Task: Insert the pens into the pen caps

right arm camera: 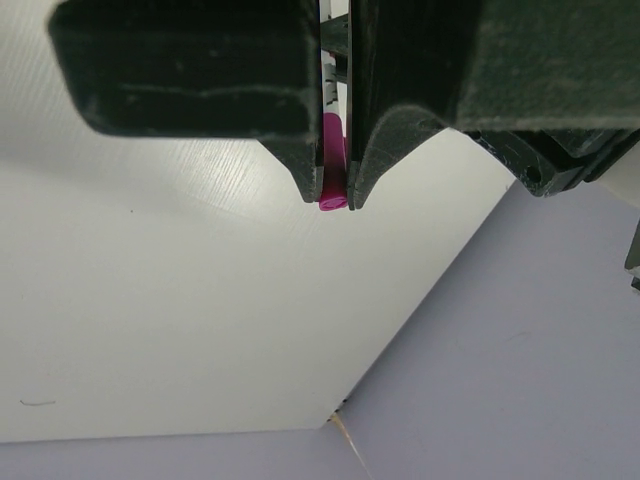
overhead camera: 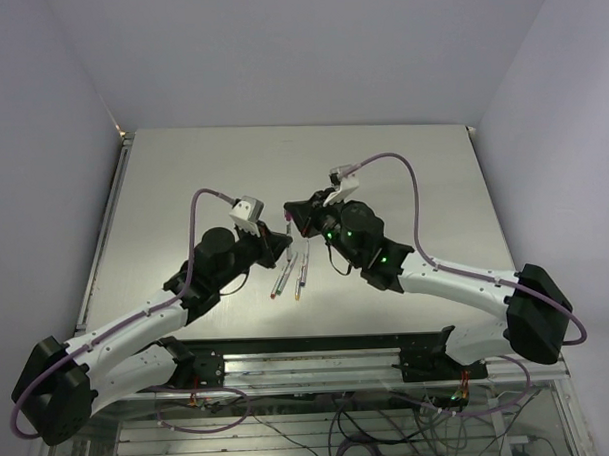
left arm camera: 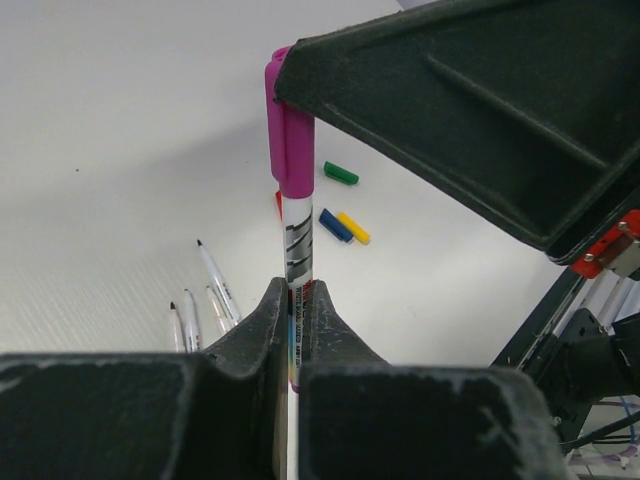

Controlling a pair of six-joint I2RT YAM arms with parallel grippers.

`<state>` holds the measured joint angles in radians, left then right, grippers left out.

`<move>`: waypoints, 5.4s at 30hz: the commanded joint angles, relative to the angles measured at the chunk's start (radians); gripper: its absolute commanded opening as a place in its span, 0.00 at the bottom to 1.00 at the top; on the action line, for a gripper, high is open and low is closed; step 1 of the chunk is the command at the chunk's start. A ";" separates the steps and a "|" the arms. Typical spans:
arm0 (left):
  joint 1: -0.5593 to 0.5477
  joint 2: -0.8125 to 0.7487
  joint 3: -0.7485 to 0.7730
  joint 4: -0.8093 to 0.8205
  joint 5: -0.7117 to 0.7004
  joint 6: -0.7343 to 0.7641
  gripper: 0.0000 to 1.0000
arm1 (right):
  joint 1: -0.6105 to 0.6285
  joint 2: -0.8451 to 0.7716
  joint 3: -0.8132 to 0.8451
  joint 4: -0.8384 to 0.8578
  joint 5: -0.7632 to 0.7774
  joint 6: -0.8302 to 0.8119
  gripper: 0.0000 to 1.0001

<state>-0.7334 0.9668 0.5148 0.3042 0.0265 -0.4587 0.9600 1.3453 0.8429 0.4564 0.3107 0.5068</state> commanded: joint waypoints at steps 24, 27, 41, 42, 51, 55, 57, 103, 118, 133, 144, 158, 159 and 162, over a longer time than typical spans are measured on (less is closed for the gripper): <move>0.032 -0.097 -0.014 0.045 -0.115 0.005 0.07 | 0.054 -0.102 0.124 -0.235 0.181 -0.141 1.00; 0.032 -0.087 -0.020 0.015 -0.156 0.002 0.07 | 0.052 -0.127 0.148 -0.307 0.287 -0.111 1.00; 0.034 0.024 0.032 -0.082 -0.295 0.023 0.07 | 0.038 -0.136 0.249 -0.691 0.600 0.081 1.00; 0.034 0.028 0.033 -0.081 -0.303 0.026 0.07 | 0.037 -0.140 0.246 -0.704 0.622 0.085 1.00; 0.063 0.076 0.074 -0.191 -0.491 -0.061 0.07 | 0.038 -0.225 0.168 -0.610 0.632 -0.049 0.94; 0.089 0.162 0.121 -0.232 -0.418 -0.030 0.07 | 0.037 -0.223 0.164 -0.633 0.651 -0.056 0.93; 0.099 0.193 0.138 -0.230 -0.394 -0.027 0.07 | 0.038 -0.213 0.164 -0.638 0.658 -0.048 0.91; 0.251 0.861 0.596 -0.544 -0.272 -0.005 0.39 | -0.302 -0.004 0.050 -0.614 0.264 0.075 0.86; 0.252 0.749 0.590 -0.585 -0.311 -0.006 0.46 | -0.301 -0.012 0.064 -0.543 0.255 0.052 0.92; 0.079 0.481 0.410 -0.662 -0.261 0.044 0.37 | -0.291 0.070 0.093 -0.602 0.169 0.040 0.55; -0.023 0.570 0.423 -0.677 -0.318 0.054 0.36 | -0.257 0.121 0.072 -0.586 0.160 0.094 0.51; -0.074 0.655 0.453 -0.682 -0.279 0.055 0.34 | -0.250 0.115 0.045 -0.576 0.150 0.108 0.55; -0.077 0.657 0.455 -0.685 -0.279 0.053 0.35 | -0.251 0.116 0.045 -0.575 0.150 0.109 0.55; -0.088 0.660 0.454 -0.681 -0.279 0.048 0.35 | -0.251 0.117 0.042 -0.573 0.147 0.114 0.56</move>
<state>-0.8028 1.6218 0.9344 -0.3702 -0.2653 -0.4107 0.7063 1.4693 0.8951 -0.1337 0.4587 0.6048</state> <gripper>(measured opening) 0.346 0.552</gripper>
